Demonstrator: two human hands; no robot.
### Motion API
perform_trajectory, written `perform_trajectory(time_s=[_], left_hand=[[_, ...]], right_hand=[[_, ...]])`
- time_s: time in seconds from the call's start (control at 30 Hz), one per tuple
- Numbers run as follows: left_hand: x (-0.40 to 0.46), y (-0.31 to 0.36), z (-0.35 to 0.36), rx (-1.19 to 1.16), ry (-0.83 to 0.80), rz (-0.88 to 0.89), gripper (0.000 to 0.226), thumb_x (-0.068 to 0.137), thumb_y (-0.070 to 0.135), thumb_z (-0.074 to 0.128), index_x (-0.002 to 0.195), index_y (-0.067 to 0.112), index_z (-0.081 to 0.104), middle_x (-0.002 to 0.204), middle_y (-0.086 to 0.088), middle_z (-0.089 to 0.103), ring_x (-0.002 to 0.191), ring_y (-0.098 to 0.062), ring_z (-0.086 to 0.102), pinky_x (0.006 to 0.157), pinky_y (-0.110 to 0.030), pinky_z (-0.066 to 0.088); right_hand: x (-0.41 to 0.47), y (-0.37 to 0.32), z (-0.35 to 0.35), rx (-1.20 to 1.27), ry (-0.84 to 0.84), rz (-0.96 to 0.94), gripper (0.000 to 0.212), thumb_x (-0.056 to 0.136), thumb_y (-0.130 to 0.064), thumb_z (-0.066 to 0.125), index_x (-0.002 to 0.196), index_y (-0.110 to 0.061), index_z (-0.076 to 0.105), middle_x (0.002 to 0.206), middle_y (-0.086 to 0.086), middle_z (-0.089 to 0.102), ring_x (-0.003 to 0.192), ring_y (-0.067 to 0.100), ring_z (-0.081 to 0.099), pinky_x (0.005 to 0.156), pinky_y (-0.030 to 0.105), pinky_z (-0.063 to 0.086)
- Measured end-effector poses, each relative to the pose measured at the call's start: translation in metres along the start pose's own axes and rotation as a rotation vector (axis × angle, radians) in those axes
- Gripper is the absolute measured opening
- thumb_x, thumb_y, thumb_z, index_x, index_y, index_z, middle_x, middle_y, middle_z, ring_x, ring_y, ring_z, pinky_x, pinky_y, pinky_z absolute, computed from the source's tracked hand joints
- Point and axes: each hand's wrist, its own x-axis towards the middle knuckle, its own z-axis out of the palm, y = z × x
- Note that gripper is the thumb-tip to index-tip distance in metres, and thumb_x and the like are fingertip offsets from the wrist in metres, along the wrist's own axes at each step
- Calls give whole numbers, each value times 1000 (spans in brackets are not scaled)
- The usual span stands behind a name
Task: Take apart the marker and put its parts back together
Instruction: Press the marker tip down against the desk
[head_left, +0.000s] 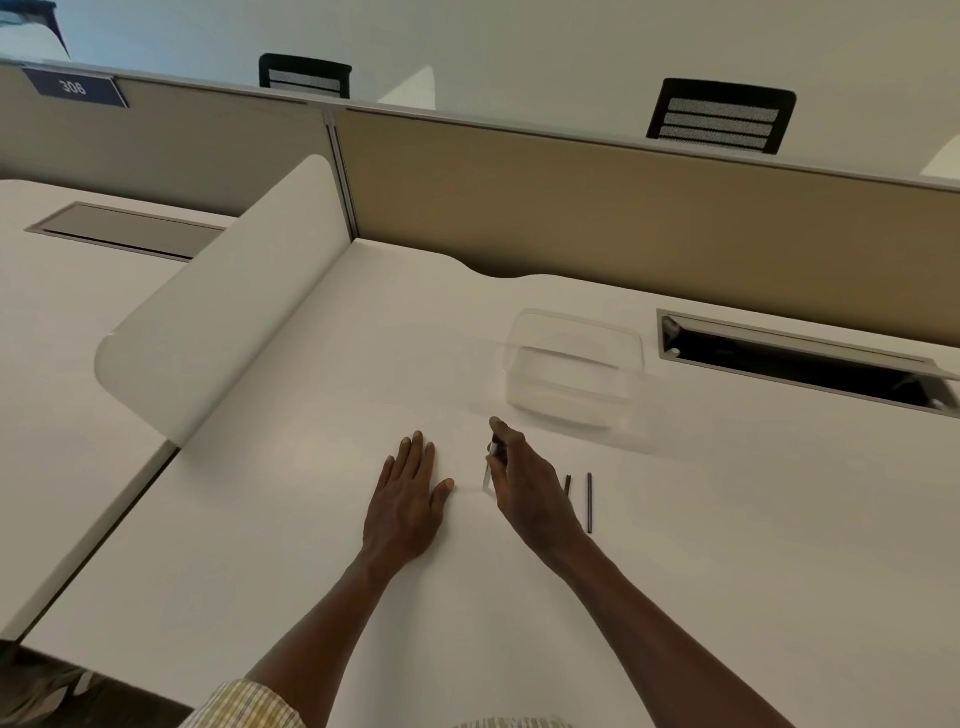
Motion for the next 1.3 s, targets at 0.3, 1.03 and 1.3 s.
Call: perform_trajectory(time_s=[0.3, 1.03, 1.3], left_hand=[[0, 1, -1, 2, 3, 2, 78, 92, 59, 8, 155, 14, 15, 164, -2, 2, 151, -14, -3, 122, -33, 2], [-1, -1, 2, 19, 4, 2, 75, 94, 58, 9, 155, 15, 13, 164, -1, 1, 151, -14, -4, 122, -32, 1], [-1, 0, 0, 14, 0, 1, 76, 93, 59, 6, 156, 16, 9, 164, -1, -2, 151, -14, -6, 121, -30, -2]], right_hand=[[3, 0, -1, 11, -27, 34, 44, 97, -10, 52, 138, -17, 36, 115, 4, 65, 100, 14, 63, 85, 10, 38], [13, -4, 2, -48, 5, 16, 48, 94, -5, 56, 136, -18, 36, 110, 5, 66, 95, 13, 61, 83, 8, 34], [18, -9, -6, -42, 27, -8, 55, 93, -5, 59, 135, -24, 28, 107, 6, 66, 90, 17, 65, 77, 15, 42]])
